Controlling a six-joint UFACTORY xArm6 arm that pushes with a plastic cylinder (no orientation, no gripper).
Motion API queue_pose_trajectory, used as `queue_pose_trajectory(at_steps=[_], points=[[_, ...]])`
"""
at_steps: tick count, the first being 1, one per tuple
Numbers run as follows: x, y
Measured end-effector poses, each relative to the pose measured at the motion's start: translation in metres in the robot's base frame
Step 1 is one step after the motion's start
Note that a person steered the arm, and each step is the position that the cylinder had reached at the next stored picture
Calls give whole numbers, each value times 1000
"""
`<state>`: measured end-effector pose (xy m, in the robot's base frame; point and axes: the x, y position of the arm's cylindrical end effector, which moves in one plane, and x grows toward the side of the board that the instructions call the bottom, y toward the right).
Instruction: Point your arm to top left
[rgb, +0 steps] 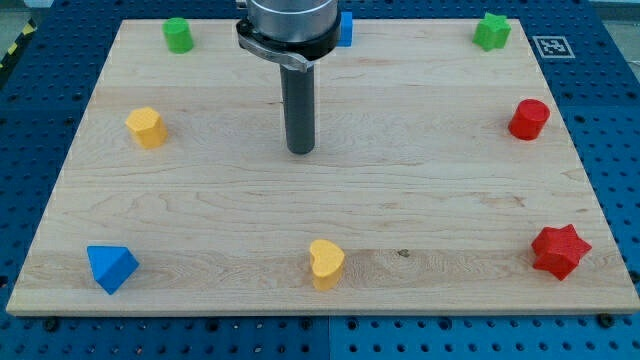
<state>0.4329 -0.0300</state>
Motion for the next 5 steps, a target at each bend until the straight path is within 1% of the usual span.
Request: queue_pose_trajectory(at_steps=[5], points=[[-9,-4]])
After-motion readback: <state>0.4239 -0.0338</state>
